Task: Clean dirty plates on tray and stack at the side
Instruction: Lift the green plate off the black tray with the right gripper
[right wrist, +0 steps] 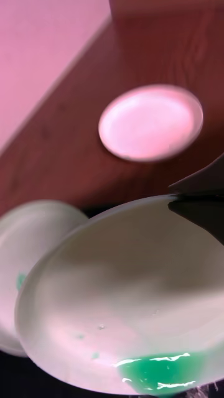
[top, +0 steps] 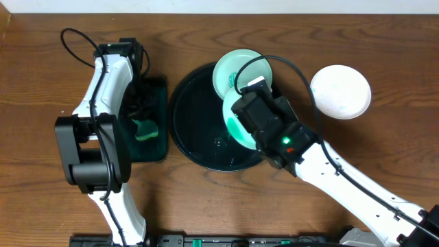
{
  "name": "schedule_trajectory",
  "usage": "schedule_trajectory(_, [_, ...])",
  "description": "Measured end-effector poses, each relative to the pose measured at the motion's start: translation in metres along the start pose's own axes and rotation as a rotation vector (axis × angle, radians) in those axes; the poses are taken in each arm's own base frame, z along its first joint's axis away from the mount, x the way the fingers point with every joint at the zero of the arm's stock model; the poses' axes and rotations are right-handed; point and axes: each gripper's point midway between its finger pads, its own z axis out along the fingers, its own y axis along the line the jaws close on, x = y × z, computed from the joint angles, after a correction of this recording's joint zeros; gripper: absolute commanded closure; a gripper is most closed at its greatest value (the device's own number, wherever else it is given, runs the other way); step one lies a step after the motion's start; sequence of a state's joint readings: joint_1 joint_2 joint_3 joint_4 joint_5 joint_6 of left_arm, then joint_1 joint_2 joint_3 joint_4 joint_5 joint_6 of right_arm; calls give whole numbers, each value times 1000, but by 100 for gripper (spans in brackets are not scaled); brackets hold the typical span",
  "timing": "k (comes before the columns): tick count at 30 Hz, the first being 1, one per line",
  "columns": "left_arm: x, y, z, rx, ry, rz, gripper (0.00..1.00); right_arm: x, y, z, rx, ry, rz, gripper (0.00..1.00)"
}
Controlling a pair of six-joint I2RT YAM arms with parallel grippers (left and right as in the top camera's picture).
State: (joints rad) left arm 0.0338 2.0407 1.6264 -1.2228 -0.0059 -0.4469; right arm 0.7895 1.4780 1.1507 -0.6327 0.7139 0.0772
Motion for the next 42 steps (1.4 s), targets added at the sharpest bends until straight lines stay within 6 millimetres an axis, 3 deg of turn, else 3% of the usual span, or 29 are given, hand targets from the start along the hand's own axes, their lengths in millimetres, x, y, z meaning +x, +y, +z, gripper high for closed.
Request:
schedule_trajectory(22, [0,0,0,0,1,2,93,-48,2,-83,411,-234,-399,99])
schedule_trajectory(32, [0,0,0,0,1,2,93,-54,-15,-94,540,-209,-460,99])
schedule_trajectory(42, [0,0,0,0,1,2,93,-55,-19,-97,567,-200,-472,99])
